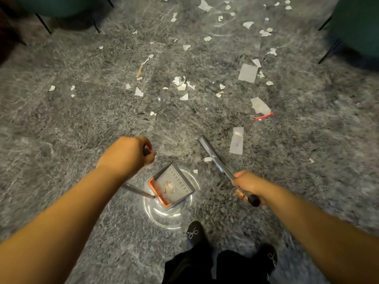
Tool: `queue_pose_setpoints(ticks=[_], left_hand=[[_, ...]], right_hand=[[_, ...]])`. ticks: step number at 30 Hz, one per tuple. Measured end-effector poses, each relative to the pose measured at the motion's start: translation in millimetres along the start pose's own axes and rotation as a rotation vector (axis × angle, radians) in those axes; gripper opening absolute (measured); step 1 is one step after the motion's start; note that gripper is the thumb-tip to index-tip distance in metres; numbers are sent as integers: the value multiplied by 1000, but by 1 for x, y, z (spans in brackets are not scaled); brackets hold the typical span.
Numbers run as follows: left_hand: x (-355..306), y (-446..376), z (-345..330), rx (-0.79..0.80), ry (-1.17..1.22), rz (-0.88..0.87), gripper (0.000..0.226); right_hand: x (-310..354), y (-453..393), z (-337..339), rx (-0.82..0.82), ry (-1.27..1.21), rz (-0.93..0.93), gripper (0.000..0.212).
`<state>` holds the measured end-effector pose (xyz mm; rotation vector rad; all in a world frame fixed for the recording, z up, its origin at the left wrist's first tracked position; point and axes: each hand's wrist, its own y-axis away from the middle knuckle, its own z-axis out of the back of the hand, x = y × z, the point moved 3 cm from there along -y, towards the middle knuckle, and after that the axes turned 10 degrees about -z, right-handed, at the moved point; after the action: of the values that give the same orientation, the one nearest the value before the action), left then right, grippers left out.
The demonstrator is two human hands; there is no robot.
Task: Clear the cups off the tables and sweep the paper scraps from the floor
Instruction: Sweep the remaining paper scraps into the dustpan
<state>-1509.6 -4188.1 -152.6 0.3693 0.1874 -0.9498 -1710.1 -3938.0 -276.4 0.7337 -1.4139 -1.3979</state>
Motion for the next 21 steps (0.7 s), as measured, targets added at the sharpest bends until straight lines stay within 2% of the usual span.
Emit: queue_pose_setpoints(ticks=[5, 12, 21], left_hand=[[19, -1, 1, -26, 0, -17, 15], [37, 15, -2, -64, 20, -12, 17], [29, 6, 14, -123, 73, -19, 14]], right_hand=[[8, -4, -39, 92, 77, -53, 25], [-2, 6, -77, 286, 48, -48, 40], [-17, 46, -54, 207, -151, -20, 29]])
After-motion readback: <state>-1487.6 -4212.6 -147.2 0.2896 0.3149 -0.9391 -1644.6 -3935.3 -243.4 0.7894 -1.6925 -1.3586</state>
